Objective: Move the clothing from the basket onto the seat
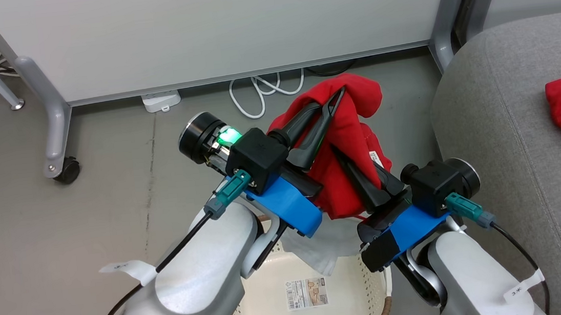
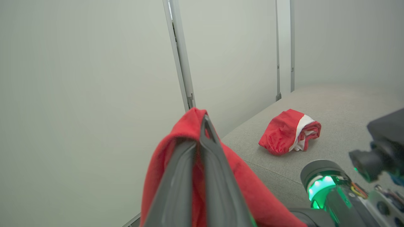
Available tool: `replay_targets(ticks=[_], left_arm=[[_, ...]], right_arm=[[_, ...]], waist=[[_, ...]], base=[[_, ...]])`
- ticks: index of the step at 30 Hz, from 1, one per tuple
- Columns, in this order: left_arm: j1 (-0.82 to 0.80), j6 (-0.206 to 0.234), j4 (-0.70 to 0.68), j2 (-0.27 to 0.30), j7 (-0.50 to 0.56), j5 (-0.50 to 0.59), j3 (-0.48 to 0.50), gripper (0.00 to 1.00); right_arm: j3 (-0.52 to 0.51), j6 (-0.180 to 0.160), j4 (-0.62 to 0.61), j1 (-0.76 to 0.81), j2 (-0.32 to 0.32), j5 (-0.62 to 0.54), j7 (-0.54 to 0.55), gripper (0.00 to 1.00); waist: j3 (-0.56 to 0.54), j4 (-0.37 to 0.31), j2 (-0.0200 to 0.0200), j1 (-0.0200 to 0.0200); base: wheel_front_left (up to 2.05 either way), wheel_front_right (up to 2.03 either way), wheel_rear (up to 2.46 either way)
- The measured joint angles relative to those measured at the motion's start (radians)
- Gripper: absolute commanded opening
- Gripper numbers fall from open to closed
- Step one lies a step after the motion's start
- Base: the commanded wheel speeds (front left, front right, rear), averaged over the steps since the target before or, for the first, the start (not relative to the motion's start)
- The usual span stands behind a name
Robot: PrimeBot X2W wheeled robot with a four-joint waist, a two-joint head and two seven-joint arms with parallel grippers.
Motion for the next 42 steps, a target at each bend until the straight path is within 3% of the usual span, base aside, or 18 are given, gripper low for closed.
replay_targets(ticks=[1, 24, 42], left_arm=[[0.0, 0.002, 0.001, 0.0, 0.0, 0.0, 0.0, 0.99], [0.005, 0.01, 0.016, 0.01, -0.004, 0.0, -0.023, 1.0], [0.019, 0.022, 0.0, 0.043, 0.005, 0.0, -0.047, 1.0]], right_arm=[[0.0, 0.0, 0.0, 0.0, 0.0, 0.001, 0.0, 0.0], [-0.069, 0.0, -0.042, -0.005, 0.0, 0.015, 0.0, 0.0], [-0.193, 0.0, -0.082, -0.016, 0.0, 0.006, 0.0, 0.0]], waist=[[0.0, 0.0, 0.0, 0.0], [0.021, -0.023, 0.0, 0.0], [0.086, -0.134, 0.0, 0.0]], base=[[0.0, 0.0, 0.0], [0.0, 0.0, 0.0], [0.0, 0.0, 0.0]])
